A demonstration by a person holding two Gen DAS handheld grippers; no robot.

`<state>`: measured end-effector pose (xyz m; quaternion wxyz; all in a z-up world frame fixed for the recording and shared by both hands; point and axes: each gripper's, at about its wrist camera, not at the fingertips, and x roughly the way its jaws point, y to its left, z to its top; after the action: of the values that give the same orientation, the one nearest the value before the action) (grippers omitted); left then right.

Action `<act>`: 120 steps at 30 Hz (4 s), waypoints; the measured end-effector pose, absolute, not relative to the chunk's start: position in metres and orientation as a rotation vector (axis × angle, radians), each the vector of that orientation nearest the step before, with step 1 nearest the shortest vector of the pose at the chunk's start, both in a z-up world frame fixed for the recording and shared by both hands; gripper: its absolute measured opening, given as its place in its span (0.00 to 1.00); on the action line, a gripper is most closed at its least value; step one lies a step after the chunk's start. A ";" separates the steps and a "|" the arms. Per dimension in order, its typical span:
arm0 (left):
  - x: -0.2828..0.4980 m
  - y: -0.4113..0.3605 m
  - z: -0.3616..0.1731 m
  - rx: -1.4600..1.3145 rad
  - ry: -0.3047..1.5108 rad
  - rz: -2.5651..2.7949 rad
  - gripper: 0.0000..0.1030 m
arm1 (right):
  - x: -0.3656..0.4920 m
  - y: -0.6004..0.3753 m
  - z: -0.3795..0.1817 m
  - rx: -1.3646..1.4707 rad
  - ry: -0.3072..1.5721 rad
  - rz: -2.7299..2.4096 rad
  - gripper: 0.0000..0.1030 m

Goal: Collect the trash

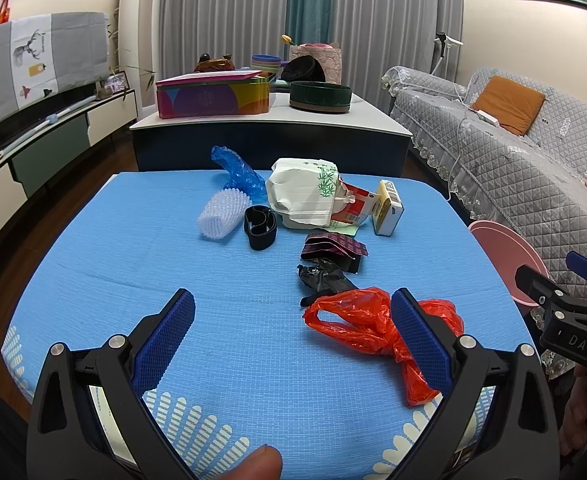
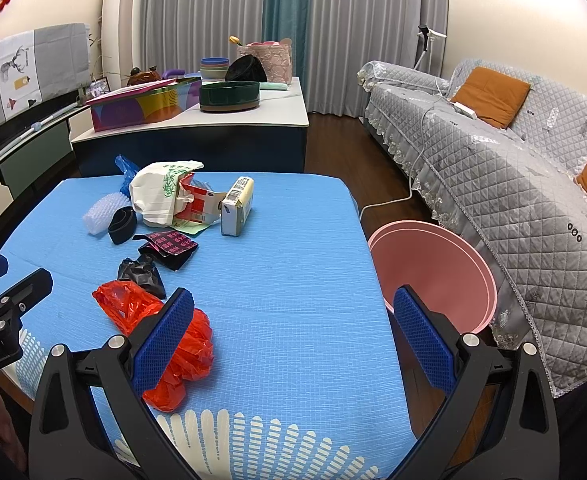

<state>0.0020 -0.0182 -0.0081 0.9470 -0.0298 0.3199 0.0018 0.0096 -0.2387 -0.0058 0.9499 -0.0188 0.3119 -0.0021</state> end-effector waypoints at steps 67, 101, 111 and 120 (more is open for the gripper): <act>0.133 0.025 -0.050 -0.077 0.714 0.236 0.89 | 0.102 -0.214 -0.074 0.117 0.847 0.280 0.49; 0.167 0.043 -0.050 -0.127 0.734 0.231 0.12 | 0.107 -0.247 -0.061 0.150 0.778 0.190 0.50; 0.133 0.028 -0.024 -0.135 0.663 0.167 0.12 | 0.081 -0.256 -0.040 0.139 0.708 0.148 0.50; 0.106 0.000 -0.008 -0.121 0.625 0.077 0.12 | 0.057 -0.270 -0.021 0.132 0.651 0.098 0.49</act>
<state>0.1062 -0.0001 -0.0082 0.9490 -0.0594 0.3073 0.0378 0.0575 -0.2697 -0.0213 0.9442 0.0646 0.3195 0.0479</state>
